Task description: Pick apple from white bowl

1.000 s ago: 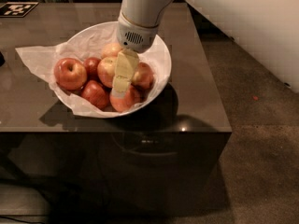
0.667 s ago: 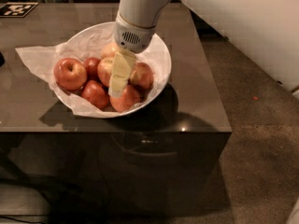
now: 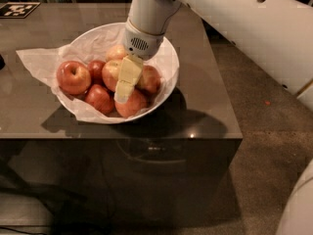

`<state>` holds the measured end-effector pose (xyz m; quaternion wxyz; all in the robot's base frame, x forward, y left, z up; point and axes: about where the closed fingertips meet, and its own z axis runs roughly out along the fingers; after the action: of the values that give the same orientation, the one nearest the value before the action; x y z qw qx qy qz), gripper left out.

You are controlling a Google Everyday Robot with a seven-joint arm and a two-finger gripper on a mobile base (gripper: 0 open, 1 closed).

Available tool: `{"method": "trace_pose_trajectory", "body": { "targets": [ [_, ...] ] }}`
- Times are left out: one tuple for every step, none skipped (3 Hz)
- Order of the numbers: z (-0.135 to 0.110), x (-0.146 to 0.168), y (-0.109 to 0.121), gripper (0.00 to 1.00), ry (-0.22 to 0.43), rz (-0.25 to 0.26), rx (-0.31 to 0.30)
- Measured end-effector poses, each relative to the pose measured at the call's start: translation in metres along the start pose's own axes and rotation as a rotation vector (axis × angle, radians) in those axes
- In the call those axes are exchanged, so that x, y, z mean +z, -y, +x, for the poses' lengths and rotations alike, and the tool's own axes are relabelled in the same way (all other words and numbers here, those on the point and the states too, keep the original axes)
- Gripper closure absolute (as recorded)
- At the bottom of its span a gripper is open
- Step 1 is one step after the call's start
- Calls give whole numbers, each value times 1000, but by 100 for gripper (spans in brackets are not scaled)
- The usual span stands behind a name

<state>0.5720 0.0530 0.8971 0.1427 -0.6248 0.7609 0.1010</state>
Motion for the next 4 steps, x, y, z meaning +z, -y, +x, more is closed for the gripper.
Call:
{"method": "trace_pose_trajectory", "body": {
  "targets": [
    [0,0,0,19,0,0,0],
    [0,0,0,41,0,0,0],
    [0,0,0,66,0,0,0],
    [0,0,0,89,0,0,0]
  ]
}}
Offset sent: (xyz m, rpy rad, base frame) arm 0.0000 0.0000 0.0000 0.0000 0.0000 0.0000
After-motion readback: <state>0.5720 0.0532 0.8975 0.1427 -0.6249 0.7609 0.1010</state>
